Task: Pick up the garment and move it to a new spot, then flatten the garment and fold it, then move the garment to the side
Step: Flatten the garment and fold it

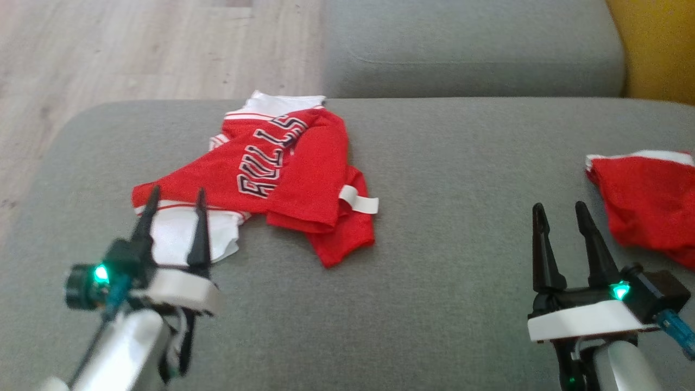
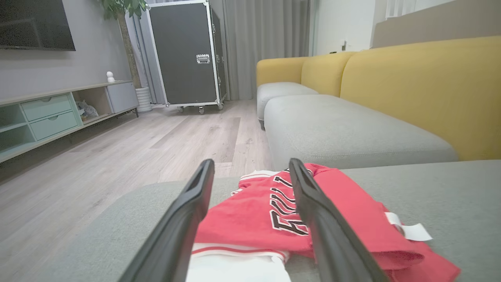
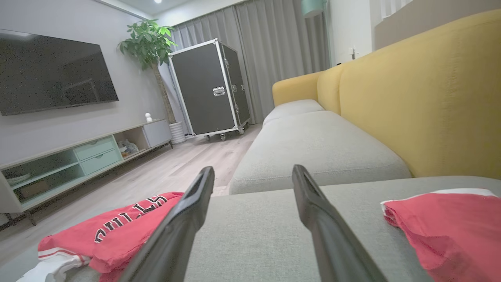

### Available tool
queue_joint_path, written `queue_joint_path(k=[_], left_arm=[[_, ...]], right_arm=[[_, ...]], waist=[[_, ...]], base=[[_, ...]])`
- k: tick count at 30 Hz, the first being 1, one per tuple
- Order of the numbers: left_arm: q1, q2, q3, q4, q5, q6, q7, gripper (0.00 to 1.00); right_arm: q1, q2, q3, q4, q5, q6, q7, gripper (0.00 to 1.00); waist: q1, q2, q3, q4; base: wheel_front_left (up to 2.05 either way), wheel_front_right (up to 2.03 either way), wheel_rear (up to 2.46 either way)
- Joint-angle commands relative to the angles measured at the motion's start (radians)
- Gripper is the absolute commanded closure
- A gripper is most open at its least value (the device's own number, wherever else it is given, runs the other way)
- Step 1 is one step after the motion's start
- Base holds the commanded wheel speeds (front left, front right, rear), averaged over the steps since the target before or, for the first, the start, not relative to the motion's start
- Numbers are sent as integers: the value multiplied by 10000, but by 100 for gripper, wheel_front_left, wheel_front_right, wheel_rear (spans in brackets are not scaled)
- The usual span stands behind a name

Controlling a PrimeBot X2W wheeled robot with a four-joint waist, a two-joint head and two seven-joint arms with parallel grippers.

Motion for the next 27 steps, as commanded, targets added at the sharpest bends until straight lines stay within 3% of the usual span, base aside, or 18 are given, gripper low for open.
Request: queue_joint_path(k=[1,8,16,21,27], left_arm=[[-256,158,543,-575,170,140,-113,0],[1495,-517,636,-1761,823,335,-118,0],[2058,-1115,1132,-2152,1426,124,-119,0],[1938,-1410,1428,-2147,1726,-94,-119,0],[1822,-1803,1525,-1782,2042,-416,-119,0]], right_arm=[[-252,-52,231,-357,-79,-7,-107,0],[-147,-52,459,-254,-126,-7,-107,0],[-348,-52,819,-140,-504,-7,-107,0],[-1195,-52,1753,166,-820,-7,27,0],[-2950,-52,3137,1776,309,-7,776,0]], waist=[[1,-1,-162,276],[1,-1,-262,794],[1,-1,-42,1249],[1,-1,423,1623],[1,-1,902,2149]], base=[[0,0,0],[0,0,0],[0,0,0],[0,0,0],[0,0,0]])
